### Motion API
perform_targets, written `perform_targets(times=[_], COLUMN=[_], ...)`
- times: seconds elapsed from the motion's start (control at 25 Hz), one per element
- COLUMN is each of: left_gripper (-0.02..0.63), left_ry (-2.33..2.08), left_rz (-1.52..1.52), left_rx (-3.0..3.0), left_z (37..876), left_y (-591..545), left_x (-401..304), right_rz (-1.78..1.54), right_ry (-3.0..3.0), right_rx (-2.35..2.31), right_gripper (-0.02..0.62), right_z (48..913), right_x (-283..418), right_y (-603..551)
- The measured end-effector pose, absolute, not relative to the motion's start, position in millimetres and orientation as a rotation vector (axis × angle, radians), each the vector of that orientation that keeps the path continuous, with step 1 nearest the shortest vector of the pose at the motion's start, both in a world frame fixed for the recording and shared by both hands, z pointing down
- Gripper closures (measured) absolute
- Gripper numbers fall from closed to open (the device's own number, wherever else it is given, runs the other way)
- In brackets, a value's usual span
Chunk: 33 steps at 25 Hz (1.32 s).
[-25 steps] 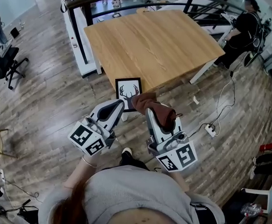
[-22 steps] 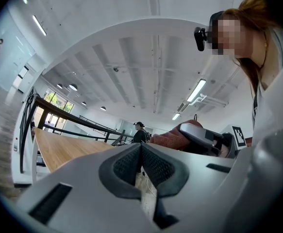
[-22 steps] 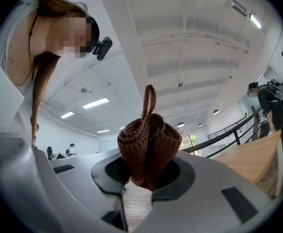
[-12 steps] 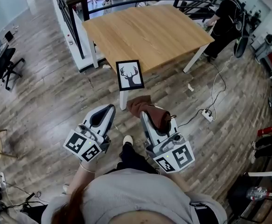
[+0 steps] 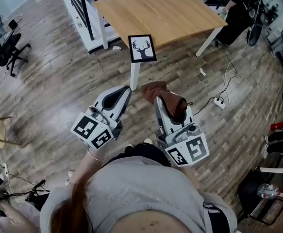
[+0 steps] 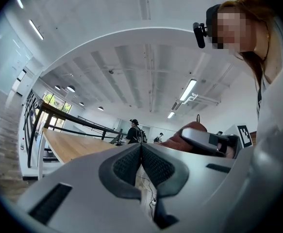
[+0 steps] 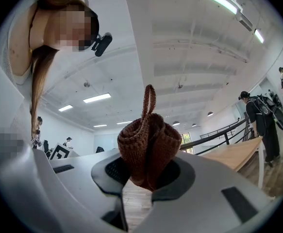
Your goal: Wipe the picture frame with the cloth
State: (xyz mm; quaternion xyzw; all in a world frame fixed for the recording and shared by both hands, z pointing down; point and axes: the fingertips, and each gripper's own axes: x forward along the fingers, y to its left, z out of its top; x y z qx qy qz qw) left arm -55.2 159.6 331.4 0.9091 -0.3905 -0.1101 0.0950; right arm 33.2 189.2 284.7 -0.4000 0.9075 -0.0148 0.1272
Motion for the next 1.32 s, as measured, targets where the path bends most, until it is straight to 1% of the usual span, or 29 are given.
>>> perform_targets(times=[0.4,1.32], left_gripper=[0.597,0.597], left_ry=[-1.149,-1.143], left_rz=[-0.329,-0.318], left_rx=[2.701,2.705], left_z=[328,332], left_y=[191,197], left_x=[-43,-42], right_rz=[0.021,0.019], right_ry=[2.642,2.644], right_rx=[-1.240,-1.223], right_gripper=[0.499,0.499], right_z=[282,283], right_x=[48,44], right_y=[223,230])
